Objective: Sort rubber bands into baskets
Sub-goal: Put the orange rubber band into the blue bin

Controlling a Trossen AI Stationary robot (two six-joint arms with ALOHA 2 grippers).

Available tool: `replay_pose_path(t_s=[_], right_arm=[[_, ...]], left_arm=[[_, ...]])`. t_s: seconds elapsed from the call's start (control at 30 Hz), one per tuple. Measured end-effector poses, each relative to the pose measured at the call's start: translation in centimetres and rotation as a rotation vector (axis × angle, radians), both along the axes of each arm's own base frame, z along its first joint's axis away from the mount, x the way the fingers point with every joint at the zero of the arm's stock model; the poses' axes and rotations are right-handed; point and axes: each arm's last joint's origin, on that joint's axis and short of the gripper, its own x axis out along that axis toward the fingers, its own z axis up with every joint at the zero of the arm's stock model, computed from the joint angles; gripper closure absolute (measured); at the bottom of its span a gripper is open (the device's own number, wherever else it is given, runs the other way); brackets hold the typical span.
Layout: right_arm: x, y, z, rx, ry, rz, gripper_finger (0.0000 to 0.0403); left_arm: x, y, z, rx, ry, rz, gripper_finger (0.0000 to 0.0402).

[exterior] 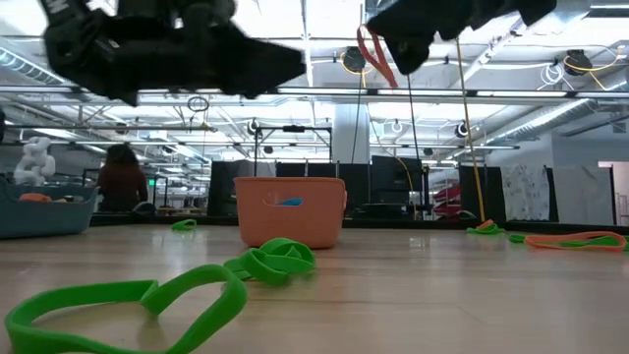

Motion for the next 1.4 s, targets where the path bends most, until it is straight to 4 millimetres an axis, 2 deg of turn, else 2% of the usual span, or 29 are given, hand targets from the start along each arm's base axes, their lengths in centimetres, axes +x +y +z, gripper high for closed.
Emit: replay_pose_path(t_s=[0.23,0.43,0.57,0.97,1.1,1.2,1.4], right_arm=[[0.2,0.6,0.7,-0.027,-0.088,0.036,0.0403],[0.2,0.6,0.9,-0.036,-0.106,0.031,0.0402],[0.2,0.6,0.8,-0.04,-0.106,0.032,0.0402],[0.2,0.5,0.8,-0.082,-0.104,-0.005,0.0402],[0.2,0.5,0.7,-0.08,-0.103,0.002,0.0402],[0.2,0.5,0.7,-0.079,-0.098,0.003,0.0402],[0.1,0.5,0.4,-0.082,-0.068,0.003,0.0403]], left_arm=[[5.5,-1.3,-0.2,-0.034,0.007,-0.042,0.0169],[8.1,-2.0,-0.8,-0.031,0.009,-0.126,0.0168],[9.0,-2.1,-0.6,-0.056,0.002,-0.151,0.0168],[9.1,-2.2,-0.5,-0.054,0.01,-0.198,0.0175],[9.4,-2.2,-0.1,-0.053,-0.007,-0.199,0.0204],[9.5,-2.2,0.1,-0.054,-0.005,-0.198,0.0241],[9.5,-2.2,-0.3,-0.053,0.031,-0.193,0.0356]])
